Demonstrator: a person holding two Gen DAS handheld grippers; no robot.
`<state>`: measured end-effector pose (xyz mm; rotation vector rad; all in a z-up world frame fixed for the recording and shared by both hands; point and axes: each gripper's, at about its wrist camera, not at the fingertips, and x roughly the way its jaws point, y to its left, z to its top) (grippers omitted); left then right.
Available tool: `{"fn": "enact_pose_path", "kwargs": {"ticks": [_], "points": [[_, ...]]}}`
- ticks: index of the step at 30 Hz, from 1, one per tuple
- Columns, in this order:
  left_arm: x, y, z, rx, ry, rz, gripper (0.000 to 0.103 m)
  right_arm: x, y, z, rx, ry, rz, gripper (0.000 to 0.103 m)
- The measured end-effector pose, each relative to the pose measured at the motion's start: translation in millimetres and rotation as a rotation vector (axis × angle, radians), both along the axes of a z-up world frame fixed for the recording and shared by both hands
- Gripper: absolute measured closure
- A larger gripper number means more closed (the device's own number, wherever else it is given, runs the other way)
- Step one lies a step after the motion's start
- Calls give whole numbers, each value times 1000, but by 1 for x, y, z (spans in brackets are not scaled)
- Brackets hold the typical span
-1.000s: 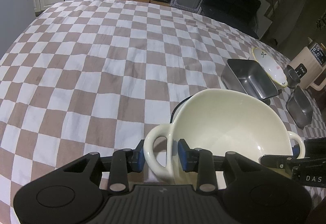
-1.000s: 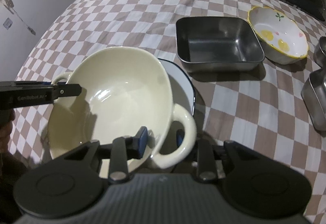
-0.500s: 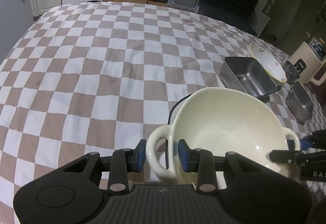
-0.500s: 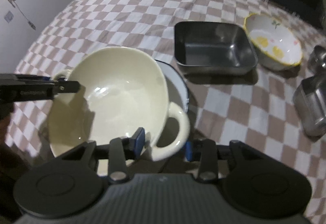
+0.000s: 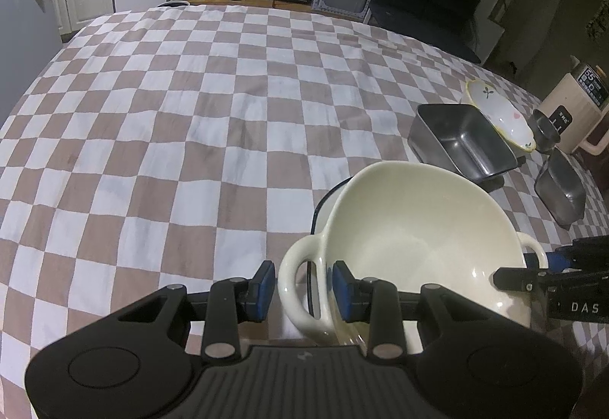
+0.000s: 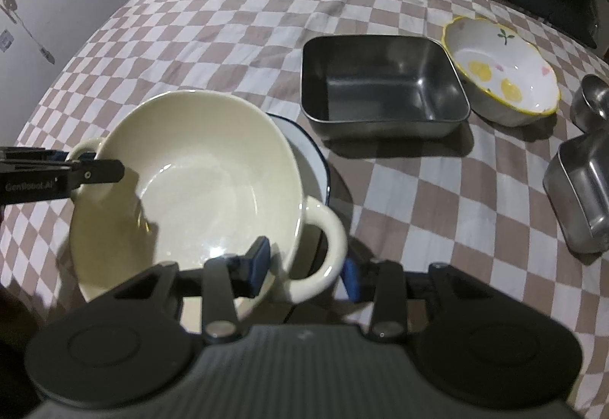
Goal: Organize plates and bowls
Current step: 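Lower the cream bowl onto the dark-rimmed white plate with both grippers, then open both grippers to release the cream bowl and withdraw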
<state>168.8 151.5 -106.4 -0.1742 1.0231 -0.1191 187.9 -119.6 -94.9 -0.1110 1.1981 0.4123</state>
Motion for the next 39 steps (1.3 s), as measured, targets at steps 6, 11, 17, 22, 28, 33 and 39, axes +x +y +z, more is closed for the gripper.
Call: {"fn": "enact_pose_path", "kwargs": {"ticks": [6, 11, 17, 22, 28, 33, 39], "points": [[0, -2, 1, 16, 6, -13, 68, 2, 1, 0, -5, -10, -1, 58], [1, -3, 1, 19, 15, -20, 68, 0, 3, 0, -8, -11, -2, 58], [-1, -8, 2, 28, 21, -42, 68, -4, 3, 0, -15, -10, -8, 58], [-2, -10, 3, 35, 20, -40, 67, -6, 5, 0, -27, -20, -10, 58], [-4, -9, 7, 52, 21, -28, 53, -10, 8, 1, -49, -41, 13, 52], [-8, -11, 12, 67, 15, -24, 35, -13, 4, 2, -46, -51, 8, 43], [-15, -12, 18, 92, 11, -16, 13, -18, 1, 8, -19, -67, 8, 14]]}}
